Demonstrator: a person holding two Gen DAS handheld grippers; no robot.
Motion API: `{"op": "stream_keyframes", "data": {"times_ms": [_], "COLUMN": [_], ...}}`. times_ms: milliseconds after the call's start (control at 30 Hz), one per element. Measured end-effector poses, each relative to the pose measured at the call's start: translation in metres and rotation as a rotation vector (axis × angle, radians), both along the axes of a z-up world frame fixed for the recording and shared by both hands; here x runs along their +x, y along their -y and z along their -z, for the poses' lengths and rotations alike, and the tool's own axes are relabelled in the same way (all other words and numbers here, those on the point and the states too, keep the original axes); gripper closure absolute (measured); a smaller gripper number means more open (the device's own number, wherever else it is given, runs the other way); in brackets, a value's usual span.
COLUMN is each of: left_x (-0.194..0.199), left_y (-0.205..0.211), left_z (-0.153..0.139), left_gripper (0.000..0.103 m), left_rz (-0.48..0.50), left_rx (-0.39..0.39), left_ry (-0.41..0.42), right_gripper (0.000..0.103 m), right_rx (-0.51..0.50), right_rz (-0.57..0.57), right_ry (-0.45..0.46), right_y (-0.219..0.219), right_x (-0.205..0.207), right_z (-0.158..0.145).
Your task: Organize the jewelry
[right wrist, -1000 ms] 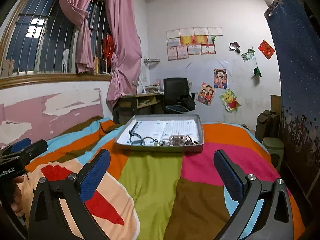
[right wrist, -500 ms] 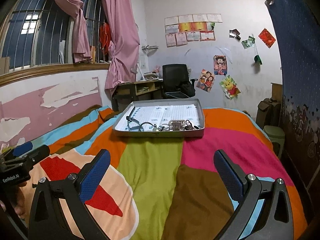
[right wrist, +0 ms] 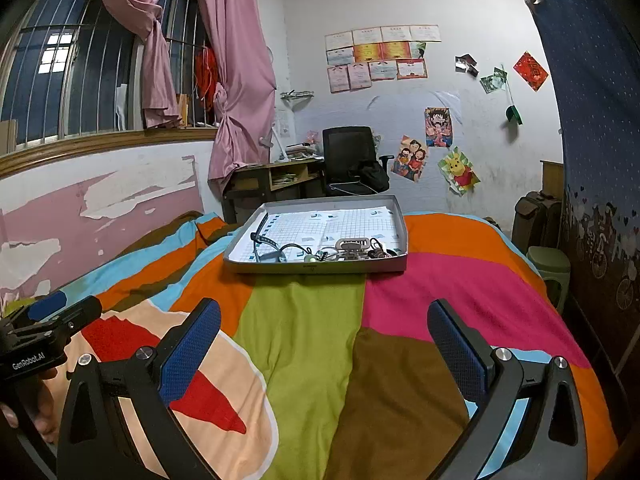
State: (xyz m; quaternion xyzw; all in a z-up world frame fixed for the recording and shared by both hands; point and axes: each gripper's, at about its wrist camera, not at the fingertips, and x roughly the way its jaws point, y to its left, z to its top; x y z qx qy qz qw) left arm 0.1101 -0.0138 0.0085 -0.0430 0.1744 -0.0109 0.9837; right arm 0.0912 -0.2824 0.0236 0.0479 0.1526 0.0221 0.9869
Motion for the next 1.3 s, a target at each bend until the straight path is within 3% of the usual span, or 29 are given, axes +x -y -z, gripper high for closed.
{"op": "stream_keyframes", "data": {"times_ms": [1300], "left_x": [-0.0004], "left_y": [0.0011], "left_z": [-0.0026], "left_gripper": [0.0], "left_rz": [0.0], "left_rx": [0.0], "left_ry": [0.002], "right_gripper": [0.001], "right_rx": [0.004], "right_rz": [0.002], "right_ry": [-0.001], "right_y": [-0.0013], "right_x": [-0.0002], "right_z": [0.0001]}}
